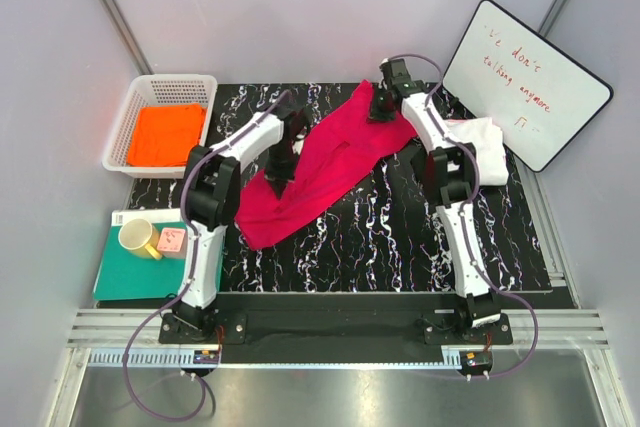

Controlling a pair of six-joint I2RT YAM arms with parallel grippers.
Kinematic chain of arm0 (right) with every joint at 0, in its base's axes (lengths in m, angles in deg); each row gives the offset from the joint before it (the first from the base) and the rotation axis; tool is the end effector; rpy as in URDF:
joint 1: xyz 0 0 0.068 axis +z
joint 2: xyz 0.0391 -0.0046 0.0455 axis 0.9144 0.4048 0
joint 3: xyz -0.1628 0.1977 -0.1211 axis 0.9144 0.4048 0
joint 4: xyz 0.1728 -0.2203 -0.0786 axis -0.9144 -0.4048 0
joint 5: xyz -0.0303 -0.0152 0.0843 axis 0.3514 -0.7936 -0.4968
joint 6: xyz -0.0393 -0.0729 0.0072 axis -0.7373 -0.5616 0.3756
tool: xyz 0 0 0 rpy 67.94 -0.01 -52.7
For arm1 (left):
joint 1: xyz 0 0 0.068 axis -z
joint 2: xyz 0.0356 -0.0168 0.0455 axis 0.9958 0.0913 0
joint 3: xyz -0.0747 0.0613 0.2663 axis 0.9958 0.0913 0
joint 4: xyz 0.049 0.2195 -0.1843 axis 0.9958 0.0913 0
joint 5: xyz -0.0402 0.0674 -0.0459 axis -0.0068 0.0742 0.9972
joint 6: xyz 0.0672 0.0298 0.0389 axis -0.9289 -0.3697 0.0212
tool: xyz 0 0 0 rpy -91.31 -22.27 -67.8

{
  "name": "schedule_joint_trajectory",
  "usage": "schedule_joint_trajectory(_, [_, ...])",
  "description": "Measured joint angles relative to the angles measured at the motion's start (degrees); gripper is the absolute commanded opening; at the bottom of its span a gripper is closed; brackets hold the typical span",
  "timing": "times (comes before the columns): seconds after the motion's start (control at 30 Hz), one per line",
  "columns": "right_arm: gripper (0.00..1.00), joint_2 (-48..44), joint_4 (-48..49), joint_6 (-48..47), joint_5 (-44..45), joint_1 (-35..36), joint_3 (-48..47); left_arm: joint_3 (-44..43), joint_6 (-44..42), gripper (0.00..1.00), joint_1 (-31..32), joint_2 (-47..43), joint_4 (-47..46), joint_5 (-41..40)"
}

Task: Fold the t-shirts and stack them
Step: Rotate the tshirt 90 degrees

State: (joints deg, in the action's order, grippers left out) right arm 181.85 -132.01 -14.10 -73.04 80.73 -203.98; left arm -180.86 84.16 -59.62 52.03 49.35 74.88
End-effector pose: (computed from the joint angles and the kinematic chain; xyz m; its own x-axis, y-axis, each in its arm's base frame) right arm 0.6222 0.1736 0.1449 -0.8084 0.1105 -0.5782 -0.0945 0.9451 0.3128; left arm 0.4067 -0.1926 0.1339 -0.9693 0.2190 0.1114 0.2203 0.9754 -0.0003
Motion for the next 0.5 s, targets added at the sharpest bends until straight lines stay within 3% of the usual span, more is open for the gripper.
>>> schedule_joint_trajectory(0.27, [0.0, -18.64, 1.03, 2.93, -0.48, -2.91, 21.42, -10.16, -0.7, 0.0, -0.7, -0.96, -4.63, -5.18])
schedule_joint_trajectory(0.5, [0.0, -22.38, 0.57, 5.99, -0.2, -8.41, 30.77, -13.94, -1.92, 0.0, -4.92, 5.68, -5.99, -6.64])
